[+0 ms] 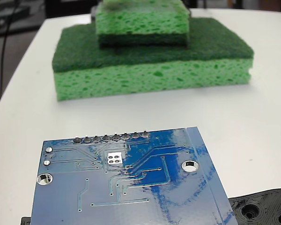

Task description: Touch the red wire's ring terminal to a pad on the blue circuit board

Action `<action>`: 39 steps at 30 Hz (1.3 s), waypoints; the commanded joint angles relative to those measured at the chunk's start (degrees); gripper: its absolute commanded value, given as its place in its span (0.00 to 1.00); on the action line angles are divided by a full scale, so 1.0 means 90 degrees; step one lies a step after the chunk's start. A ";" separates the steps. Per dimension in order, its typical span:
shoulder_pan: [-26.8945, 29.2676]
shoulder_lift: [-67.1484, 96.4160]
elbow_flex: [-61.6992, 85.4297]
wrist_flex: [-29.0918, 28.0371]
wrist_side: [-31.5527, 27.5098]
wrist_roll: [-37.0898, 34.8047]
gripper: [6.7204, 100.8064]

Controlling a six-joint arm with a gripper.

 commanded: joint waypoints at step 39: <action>-0.0928 0.0039 0.0303 0.0000 0.0957 0.0000 0.99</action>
